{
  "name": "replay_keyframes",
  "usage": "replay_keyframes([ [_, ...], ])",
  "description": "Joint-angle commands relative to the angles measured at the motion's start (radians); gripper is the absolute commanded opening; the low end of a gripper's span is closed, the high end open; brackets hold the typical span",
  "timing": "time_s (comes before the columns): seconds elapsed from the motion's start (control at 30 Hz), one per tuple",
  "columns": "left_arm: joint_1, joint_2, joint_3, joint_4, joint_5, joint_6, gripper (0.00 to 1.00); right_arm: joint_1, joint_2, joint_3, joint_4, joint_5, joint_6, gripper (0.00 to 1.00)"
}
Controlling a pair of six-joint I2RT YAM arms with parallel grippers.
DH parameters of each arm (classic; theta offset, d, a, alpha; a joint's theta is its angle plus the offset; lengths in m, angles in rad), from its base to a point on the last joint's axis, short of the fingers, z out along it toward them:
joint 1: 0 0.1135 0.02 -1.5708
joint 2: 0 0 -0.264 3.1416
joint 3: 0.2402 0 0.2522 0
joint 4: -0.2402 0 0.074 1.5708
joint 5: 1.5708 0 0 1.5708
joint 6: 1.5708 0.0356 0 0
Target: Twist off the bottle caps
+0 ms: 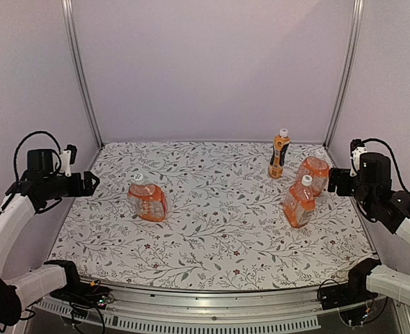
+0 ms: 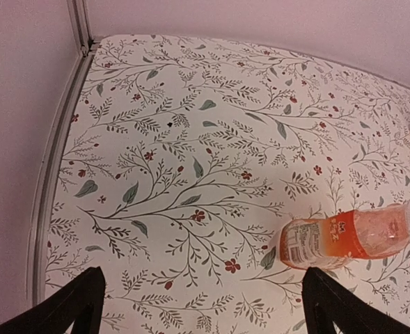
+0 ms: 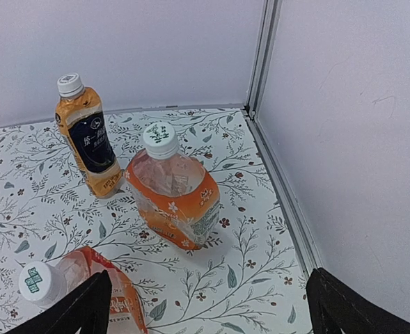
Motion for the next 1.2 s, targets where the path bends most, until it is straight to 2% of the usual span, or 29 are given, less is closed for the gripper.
replay_keyframes([
  [0.0,0.014,-0.01,-0.002,0.011,0.037,0.007,1.0,-0.005,-0.026,0.023,0.013,-0.051,0.022,0.99],
  [0.1,0.014,-0.012,0.0,-0.006,0.104,0.045,1.0,-0.004,-0.036,0.058,0.017,-0.199,0.031,0.99],
  [0.17,0.014,-0.012,0.007,-0.041,0.187,0.125,1.0,-0.004,-0.027,0.091,0.028,-0.319,0.027,0.99],
  [0.27,0.014,-0.003,0.038,-0.164,0.432,0.335,1.0,-0.004,0.022,0.163,0.031,-0.477,0.031,0.99],
  [0.33,0.011,0.008,0.069,-0.22,0.556,0.424,0.99,-0.004,0.076,0.206,0.029,-0.585,0.032,0.99],
  [0.43,-0.019,0.052,0.136,-0.241,0.631,0.471,1.0,-0.002,0.137,0.257,0.048,-0.729,0.048,0.99],
  [0.5,-0.067,0.101,0.195,-0.242,0.629,0.508,1.0,0.012,0.187,0.282,0.078,-0.795,0.064,0.98],
  [0.57,-0.124,0.171,0.24,-0.242,0.623,0.572,1.0,0.063,0.244,0.304,0.096,-0.784,0.054,0.98],
  [0.67,-0.206,0.302,0.302,-0.287,0.594,0.792,1.0,0.192,0.313,0.354,0.093,-0.698,-0.026,0.98],
  [0.8,-0.196,0.466,0.39,-0.331,0.594,1.041,1.0,0.278,0.42,0.435,0.094,-0.686,-0.064,0.98],
  [1.0,-0.15,0.606,0.461,-0.451,0.739,1.36,0.99,0.361,0.512,0.508,0.086,-0.667,-0.094,0.98],
  [1.17,-0.185,0.661,0.377,-0.319,0.678,1.356,1.0,0.399,0.579,0.544,0.086,-0.653,-0.102,0.99],
])
